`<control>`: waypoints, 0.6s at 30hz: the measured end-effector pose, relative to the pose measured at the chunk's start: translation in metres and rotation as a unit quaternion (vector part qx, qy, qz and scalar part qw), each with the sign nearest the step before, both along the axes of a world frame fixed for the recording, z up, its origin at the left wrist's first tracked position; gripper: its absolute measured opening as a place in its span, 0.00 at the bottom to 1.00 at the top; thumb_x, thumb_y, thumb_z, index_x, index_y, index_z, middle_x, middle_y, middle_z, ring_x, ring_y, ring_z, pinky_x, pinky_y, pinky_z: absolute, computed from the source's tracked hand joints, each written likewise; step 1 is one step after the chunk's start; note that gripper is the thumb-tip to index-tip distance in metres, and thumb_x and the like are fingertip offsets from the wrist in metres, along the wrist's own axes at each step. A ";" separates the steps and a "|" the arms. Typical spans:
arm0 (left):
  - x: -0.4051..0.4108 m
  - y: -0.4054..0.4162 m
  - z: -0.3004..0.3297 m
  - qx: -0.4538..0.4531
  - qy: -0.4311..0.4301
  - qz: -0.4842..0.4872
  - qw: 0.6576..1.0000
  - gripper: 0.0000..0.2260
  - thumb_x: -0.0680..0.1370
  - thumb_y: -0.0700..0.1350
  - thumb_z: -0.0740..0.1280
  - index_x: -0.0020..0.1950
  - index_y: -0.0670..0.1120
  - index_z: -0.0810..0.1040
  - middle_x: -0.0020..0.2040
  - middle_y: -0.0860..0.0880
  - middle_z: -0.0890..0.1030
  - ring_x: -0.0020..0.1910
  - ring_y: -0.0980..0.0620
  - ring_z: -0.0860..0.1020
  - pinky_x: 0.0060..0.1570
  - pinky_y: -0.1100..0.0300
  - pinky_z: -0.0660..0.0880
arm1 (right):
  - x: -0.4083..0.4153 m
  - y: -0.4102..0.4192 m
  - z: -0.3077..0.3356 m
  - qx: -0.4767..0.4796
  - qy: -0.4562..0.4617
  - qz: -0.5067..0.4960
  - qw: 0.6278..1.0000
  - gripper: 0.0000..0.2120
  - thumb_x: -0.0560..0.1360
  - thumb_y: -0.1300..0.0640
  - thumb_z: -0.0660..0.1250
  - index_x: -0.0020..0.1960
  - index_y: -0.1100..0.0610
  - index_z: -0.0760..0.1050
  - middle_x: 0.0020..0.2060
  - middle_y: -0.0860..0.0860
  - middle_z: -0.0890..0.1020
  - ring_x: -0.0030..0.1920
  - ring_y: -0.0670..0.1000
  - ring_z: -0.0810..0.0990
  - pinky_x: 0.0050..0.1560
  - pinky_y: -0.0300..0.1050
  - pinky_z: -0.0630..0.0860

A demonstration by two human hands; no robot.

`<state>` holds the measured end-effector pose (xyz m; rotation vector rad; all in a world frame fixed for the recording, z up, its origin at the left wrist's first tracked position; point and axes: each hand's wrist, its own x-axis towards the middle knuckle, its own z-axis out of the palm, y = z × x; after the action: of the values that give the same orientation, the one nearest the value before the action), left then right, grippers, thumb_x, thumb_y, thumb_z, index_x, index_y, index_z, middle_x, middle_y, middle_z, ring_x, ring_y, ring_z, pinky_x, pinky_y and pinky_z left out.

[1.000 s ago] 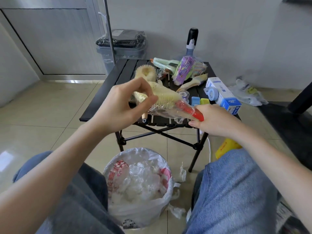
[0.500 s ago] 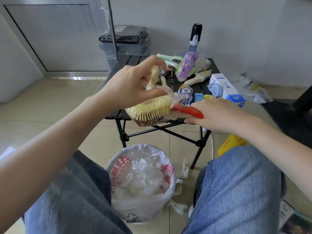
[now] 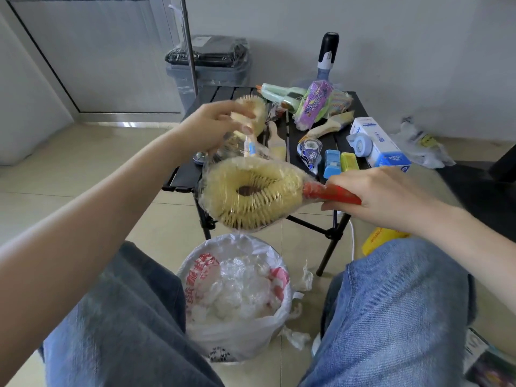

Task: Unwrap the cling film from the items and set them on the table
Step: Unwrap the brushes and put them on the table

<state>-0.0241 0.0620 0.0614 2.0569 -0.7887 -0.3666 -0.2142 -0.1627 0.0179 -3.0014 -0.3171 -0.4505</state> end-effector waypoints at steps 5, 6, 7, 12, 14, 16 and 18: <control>-0.001 -0.009 -0.015 -0.047 0.108 0.036 0.992 0.10 0.81 0.38 0.59 0.52 0.49 0.79 0.39 0.56 0.80 0.21 0.59 0.62 0.19 0.68 0.58 | -0.006 -0.006 -0.008 -0.014 -0.018 0.039 0.999 0.22 0.74 0.33 0.56 0.42 0.49 0.76 0.29 0.44 0.77 0.26 0.51 0.76 0.28 0.40 0.64; 0.000 -0.011 -0.016 -0.043 0.101 0.051 0.993 0.08 0.81 0.40 0.61 0.54 0.49 0.78 0.40 0.55 0.81 0.21 0.59 0.62 0.19 0.68 0.59 | -0.008 -0.005 -0.008 -0.034 -0.010 0.049 0.998 0.21 0.74 0.34 0.55 0.42 0.49 0.76 0.29 0.44 0.77 0.25 0.51 0.76 0.28 0.40 0.63; 0.002 -0.013 -0.016 -0.031 0.079 0.063 0.994 0.07 0.81 0.44 0.62 0.56 0.49 0.77 0.41 0.53 0.82 0.21 0.58 0.62 0.19 0.68 0.60 | -0.010 -0.004 -0.008 -0.056 -0.004 0.063 0.996 0.20 0.73 0.36 0.54 0.43 0.49 0.75 0.28 0.44 0.77 0.24 0.51 0.77 0.27 0.39 0.62; 0.000 -0.021 -0.007 0.077 -0.148 0.025 0.986 0.14 0.81 0.54 0.60 0.45 0.49 0.81 0.29 0.48 0.77 0.21 0.55 0.65 0.22 0.66 0.65 | -0.015 0.001 -0.011 -0.100 0.006 0.099 0.990 0.18 0.73 0.38 0.54 0.52 0.47 0.74 0.27 0.43 0.76 0.23 0.51 0.76 0.25 0.36 0.55; -0.007 -0.021 0.003 0.084 -0.152 -0.004 0.985 0.17 0.81 0.54 0.59 0.46 0.46 0.82 0.30 0.46 0.72 0.24 0.54 0.66 0.28 0.64 0.66 | -0.016 -0.002 -0.011 -0.077 0.006 0.098 0.992 0.15 0.73 0.38 0.57 0.53 0.46 0.73 0.27 0.44 0.76 0.23 0.52 0.77 0.25 0.33 0.49; -0.011 -0.017 0.009 0.082 -0.078 -0.074 0.991 0.13 0.81 0.52 0.60 0.53 0.47 0.80 0.35 0.53 0.74 0.31 0.57 0.71 0.33 0.65 0.67 | -0.017 -0.005 -0.009 -0.057 0.010 0.082 0.995 0.12 0.74 0.36 0.59 0.48 0.44 0.69 0.28 0.43 0.76 0.25 0.51 0.77 0.26 0.30 0.49; -0.013 -0.011 0.009 0.071 -0.025 -0.128 0.989 0.09 0.81 0.50 0.61 0.59 0.53 0.76 0.34 0.66 0.75 0.33 0.67 0.72 0.35 0.72 0.67 | -0.019 -0.008 -0.010 -0.038 0.024 0.072 0.996 0.13 0.74 0.36 0.58 0.45 0.45 0.70 0.29 0.42 0.75 0.26 0.49 0.77 0.25 0.31 0.54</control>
<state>-0.0373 0.0511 0.0703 2.1065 -1.0896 -0.5273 -0.2334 -0.1704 0.0082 -3.0299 -0.5534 -0.3609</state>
